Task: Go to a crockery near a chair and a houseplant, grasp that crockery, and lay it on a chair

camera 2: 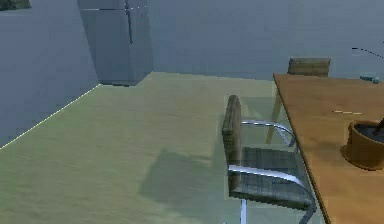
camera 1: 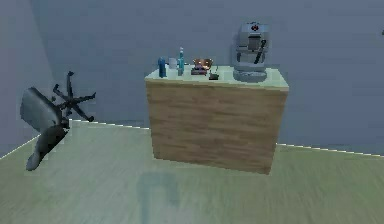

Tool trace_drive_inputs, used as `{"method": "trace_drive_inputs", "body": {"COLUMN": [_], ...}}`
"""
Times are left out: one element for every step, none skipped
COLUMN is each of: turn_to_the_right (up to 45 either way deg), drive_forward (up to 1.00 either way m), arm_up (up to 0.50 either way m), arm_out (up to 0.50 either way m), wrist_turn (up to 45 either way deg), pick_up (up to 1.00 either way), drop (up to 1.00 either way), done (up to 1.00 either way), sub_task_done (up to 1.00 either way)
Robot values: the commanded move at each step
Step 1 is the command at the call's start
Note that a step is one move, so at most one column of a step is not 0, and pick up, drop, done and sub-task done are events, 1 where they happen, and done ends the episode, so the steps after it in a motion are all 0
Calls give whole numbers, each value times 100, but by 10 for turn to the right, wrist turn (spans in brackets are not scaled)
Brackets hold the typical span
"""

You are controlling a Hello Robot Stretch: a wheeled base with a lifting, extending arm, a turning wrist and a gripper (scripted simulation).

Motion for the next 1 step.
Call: {"method": "trace_drive_inputs", "body": {"turn_to_the_right": [-150], "drive_forward": [0], "arm_up": [0], "arm_out": [0], "wrist_turn": [0], "pick_up": [0], "drop": [0], "done": [0], "sub_task_done": [0]}}
